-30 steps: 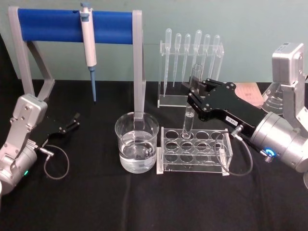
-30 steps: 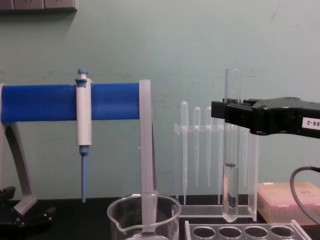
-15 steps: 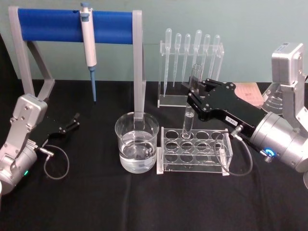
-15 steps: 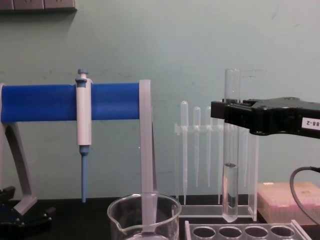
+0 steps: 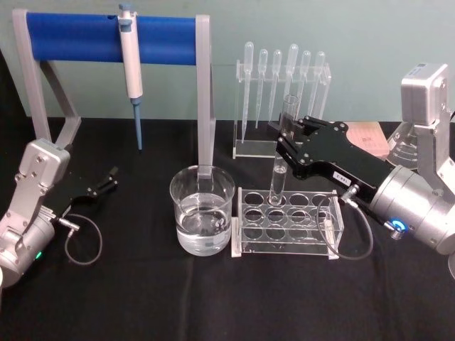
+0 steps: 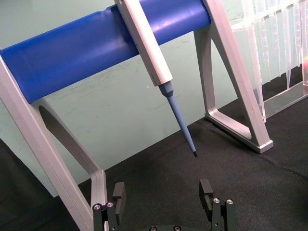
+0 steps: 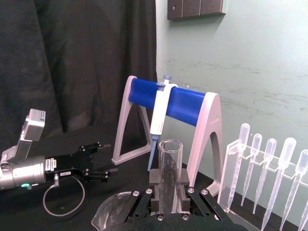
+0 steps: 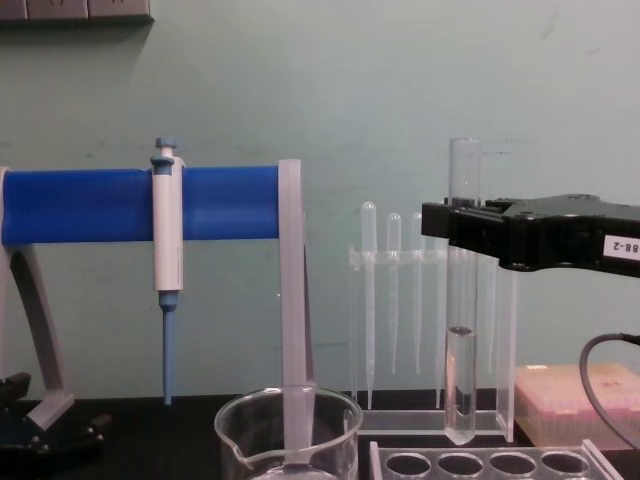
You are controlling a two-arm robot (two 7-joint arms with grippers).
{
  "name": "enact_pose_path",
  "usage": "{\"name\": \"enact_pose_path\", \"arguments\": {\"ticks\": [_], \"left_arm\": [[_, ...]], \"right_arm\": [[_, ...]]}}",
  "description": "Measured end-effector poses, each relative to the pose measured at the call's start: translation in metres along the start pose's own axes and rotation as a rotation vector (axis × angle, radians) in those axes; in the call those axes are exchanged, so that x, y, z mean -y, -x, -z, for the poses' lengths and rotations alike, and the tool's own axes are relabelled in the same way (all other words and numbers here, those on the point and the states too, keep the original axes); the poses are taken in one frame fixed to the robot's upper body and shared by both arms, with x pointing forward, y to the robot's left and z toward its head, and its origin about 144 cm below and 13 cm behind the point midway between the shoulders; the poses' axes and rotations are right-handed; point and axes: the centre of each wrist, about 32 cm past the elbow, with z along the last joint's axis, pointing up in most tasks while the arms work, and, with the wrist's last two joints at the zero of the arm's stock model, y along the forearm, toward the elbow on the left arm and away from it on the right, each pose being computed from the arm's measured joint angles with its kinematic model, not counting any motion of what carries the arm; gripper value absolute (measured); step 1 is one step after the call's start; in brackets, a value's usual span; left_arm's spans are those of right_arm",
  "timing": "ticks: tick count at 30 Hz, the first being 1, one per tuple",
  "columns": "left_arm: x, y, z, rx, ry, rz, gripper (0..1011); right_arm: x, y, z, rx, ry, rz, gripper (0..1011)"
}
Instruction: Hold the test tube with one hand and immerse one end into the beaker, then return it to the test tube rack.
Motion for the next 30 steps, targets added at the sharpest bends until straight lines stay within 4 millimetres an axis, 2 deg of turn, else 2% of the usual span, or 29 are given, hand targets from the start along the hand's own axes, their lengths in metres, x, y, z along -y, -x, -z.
{"name": "enact_pose_path", "arguments": {"ticks": [30], "left_arm": [[0.0000, 0.0000, 0.0000, 0.000, 0.000, 0.000, 1000]], "right_arm": [[0.0000, 0.0000, 0.0000, 0.000, 0.000, 0.000, 225]]}}
